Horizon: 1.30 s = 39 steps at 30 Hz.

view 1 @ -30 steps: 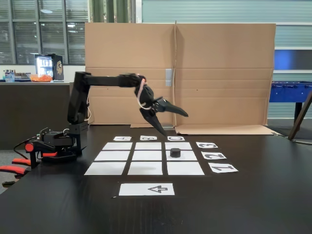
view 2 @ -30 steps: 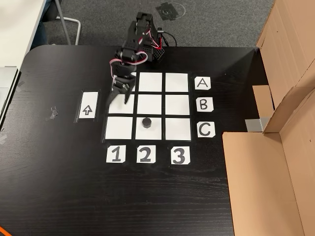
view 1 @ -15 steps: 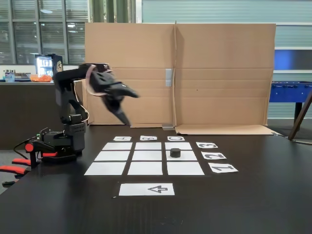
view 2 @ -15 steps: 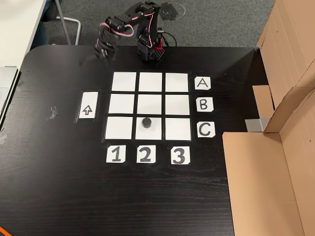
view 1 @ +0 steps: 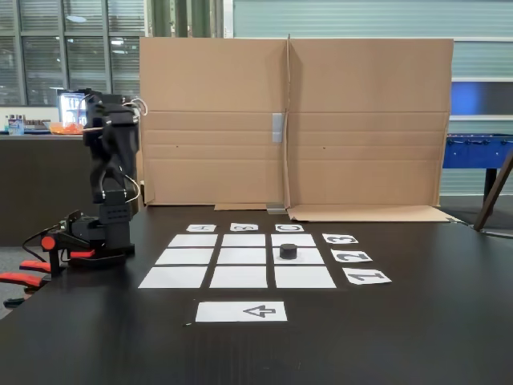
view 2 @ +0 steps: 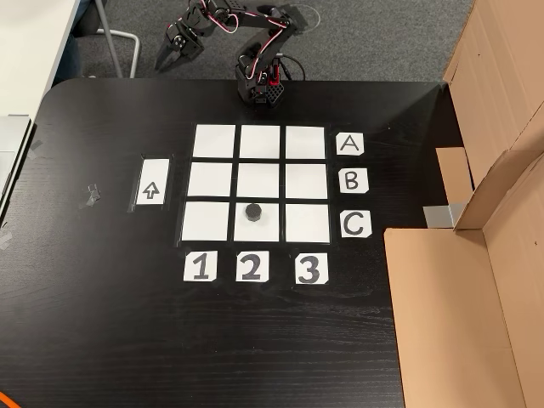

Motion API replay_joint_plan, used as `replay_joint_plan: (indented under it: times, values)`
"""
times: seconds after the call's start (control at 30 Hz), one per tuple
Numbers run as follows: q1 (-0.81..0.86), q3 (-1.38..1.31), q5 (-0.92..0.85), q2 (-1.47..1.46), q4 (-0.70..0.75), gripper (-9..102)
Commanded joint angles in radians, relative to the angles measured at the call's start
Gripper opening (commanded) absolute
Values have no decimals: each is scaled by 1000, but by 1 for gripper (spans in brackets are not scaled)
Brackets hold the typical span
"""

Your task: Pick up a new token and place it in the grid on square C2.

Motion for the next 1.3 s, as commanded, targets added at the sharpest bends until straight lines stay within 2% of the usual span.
replay_joint_plan:
  times: [0.0,0.3,0.47,0.73,1.27]
  values:
    - [43,87,-46,126,-12,-1]
    - [176,293,-63,334,-71,-1]
    - [202,449,-77,436,-121,-1]
    - [230,689,-104,676,-112,-1]
    - [275,861,-121,813,-126,-1]
